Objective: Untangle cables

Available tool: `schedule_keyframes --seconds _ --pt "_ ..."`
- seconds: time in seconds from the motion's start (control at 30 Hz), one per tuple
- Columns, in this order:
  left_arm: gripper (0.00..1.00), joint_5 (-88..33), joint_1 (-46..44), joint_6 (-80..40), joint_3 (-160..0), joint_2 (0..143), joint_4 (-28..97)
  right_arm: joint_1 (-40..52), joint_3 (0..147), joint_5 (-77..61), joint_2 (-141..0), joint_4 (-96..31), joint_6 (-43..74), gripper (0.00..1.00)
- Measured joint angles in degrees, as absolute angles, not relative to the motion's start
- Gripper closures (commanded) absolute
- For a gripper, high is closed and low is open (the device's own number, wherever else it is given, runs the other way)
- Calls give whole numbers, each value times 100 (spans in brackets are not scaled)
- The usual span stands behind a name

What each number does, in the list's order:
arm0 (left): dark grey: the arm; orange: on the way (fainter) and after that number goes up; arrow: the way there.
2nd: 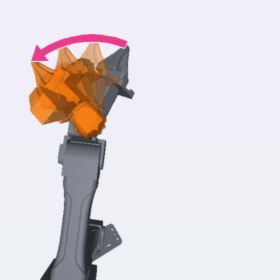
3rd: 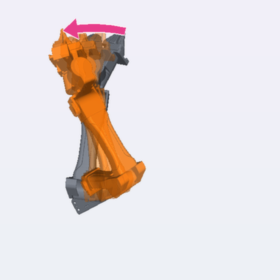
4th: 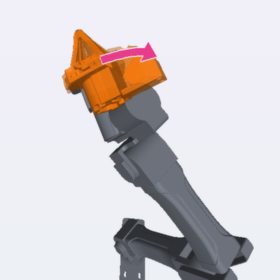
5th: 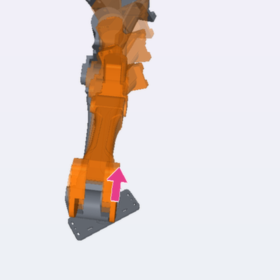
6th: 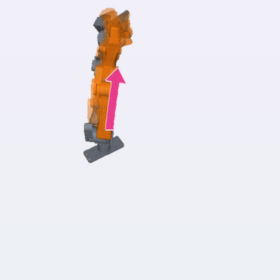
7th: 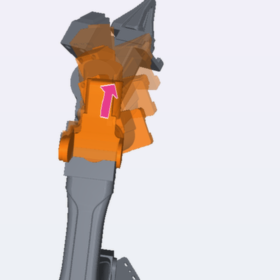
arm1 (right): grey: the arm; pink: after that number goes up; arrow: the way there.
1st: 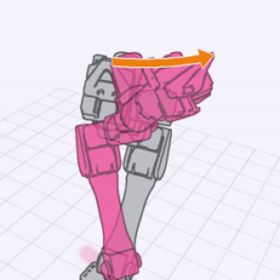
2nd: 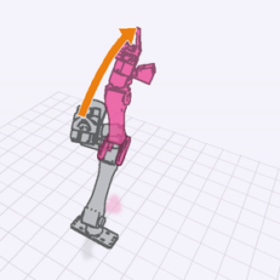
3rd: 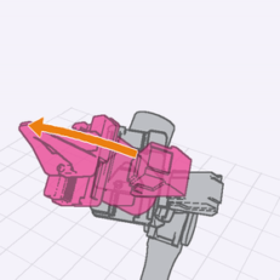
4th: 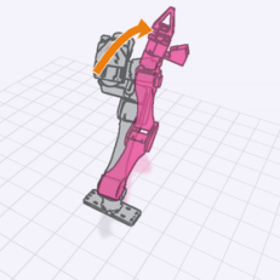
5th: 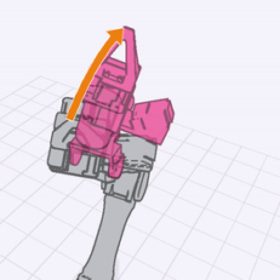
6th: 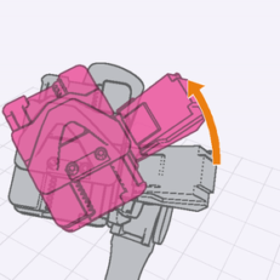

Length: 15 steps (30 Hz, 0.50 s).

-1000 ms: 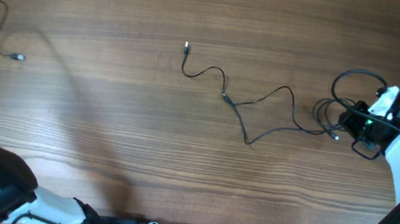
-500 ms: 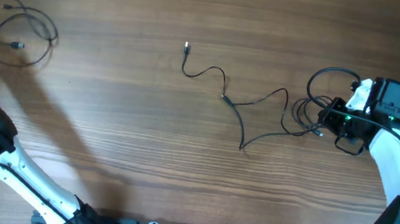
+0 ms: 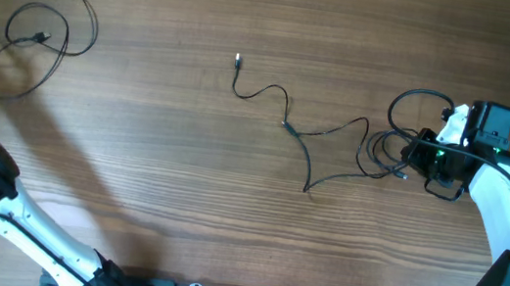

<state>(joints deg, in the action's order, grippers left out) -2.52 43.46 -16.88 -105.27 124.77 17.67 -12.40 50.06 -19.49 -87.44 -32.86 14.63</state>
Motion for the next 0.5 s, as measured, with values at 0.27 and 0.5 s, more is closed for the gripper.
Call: schedule_keyframes --seconds 0.27,0.5 --pt "22 -2209 4202 -1699 -10851 11773 3623 -1240 5006 -1951 -8744 -3234 1463 95" --pt "96 -2451 3533 -928 -10812 12127 4591 -1240 5006 -1949 -8744 -3190 1461 95"
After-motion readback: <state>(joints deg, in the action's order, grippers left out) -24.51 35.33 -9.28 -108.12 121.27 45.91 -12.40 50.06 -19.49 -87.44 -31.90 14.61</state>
